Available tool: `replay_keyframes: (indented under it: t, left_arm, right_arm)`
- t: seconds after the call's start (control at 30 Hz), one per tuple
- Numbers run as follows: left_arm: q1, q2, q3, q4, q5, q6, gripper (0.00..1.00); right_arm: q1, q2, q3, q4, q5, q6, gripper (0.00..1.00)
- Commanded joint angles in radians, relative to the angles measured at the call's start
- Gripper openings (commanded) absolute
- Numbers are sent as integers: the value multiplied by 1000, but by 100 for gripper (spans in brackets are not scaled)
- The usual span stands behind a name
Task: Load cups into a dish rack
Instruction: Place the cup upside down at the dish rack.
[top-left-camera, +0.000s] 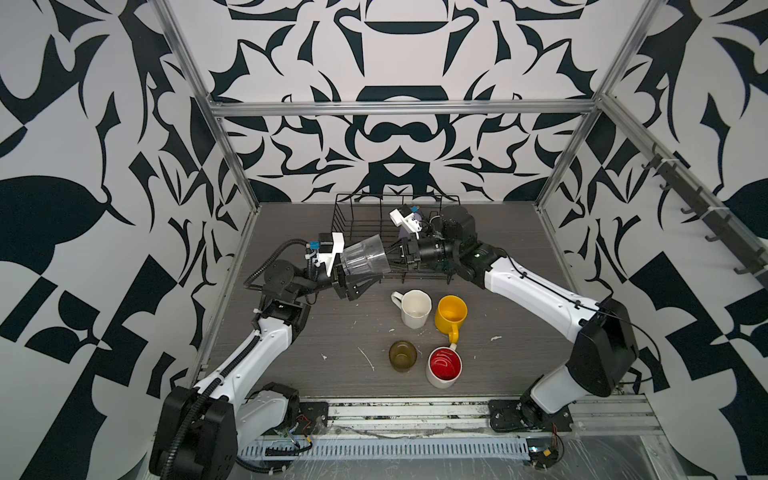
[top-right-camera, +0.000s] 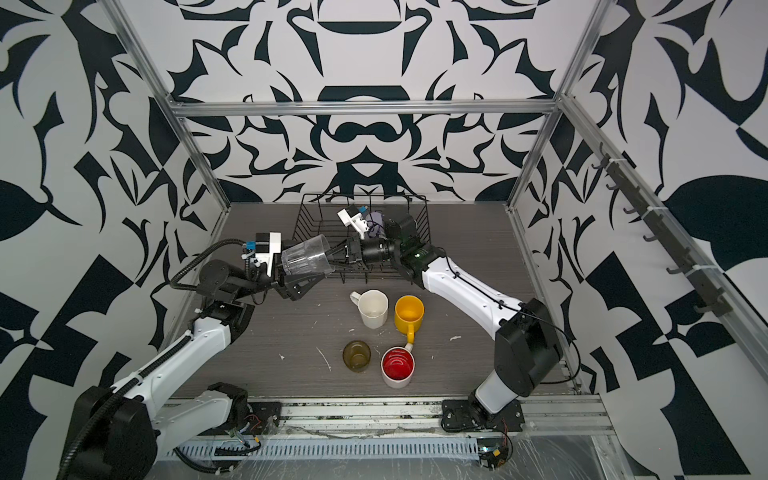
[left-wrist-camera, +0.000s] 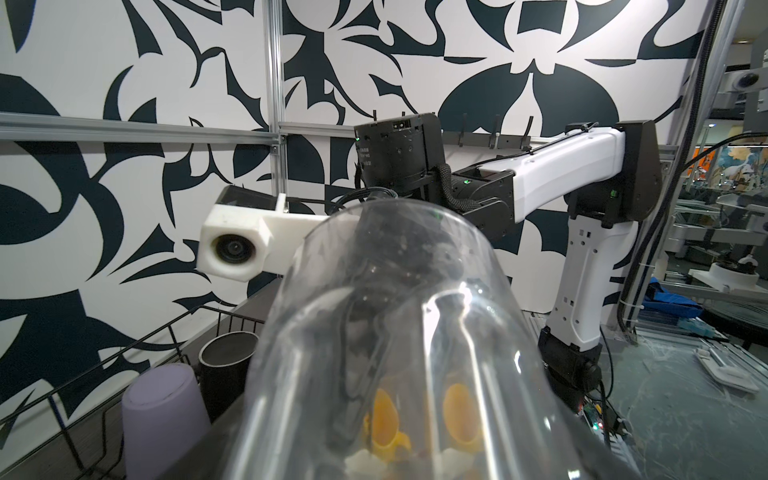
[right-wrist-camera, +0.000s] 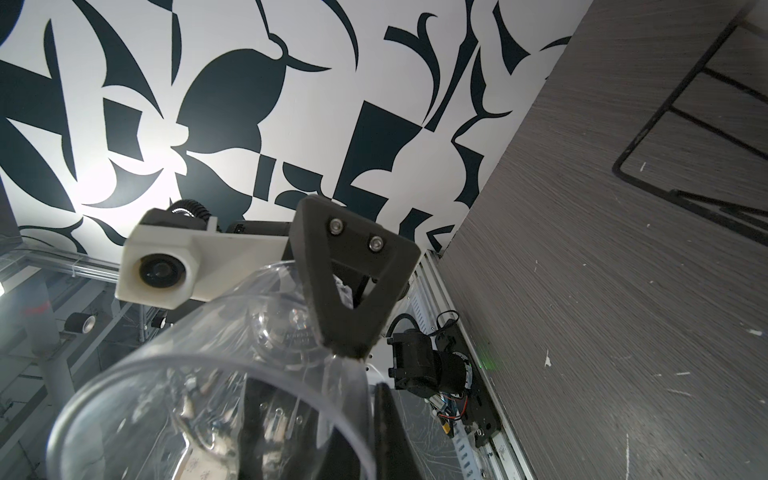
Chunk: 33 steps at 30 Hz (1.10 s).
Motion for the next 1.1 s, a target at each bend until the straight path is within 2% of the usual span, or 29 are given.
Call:
replay_keyframes:
  t: [0.0,0.07,0.2,0.27,0.37,0.5,0.6,0.7,0.83,1.0,1.07]
  left_arm:
    - [-4,-27,43,10,-64,-10,55]
    - [-4,-28,43,10,-76,-9,48]
    - [-4,-31,42,-1,-112,-2,33]
    - [-4,-39,42,-26,-152,6,27]
    - [-4,-56,50,-76,-208,9,18]
    - [-4,-76,82,-167,-235,24,12]
    - [-4,-90,112,-273,-299,55,2]
    - [-4,-92,195,-489,-388,103,0]
    - [-4,-49,334,-746,-493,131,0]
    - [-3,61,530,-1037,-630,147,0]
    - [-3,109,588,-1099,-672,140,0]
  right_arm:
    - [19,-2,1,49,6,-5,5]
    - [19,-2,1,48,9,-4,11]
    - [20,-9,-1,43,18,-11,32]
    - [18,-14,0,17,29,-29,40]
    - [7,-30,12,-71,61,-92,46]
    - [-34,-59,9,-175,136,-151,54]
    - [-84,-94,-16,-231,216,-172,59]
    - [-138,-147,-38,-332,320,-221,62]
    - [-173,-218,-37,-528,528,-357,63]
    - [-179,-303,-63,-628,730,-448,66]
    - [-182,-340,-81,-637,778,-469,72]
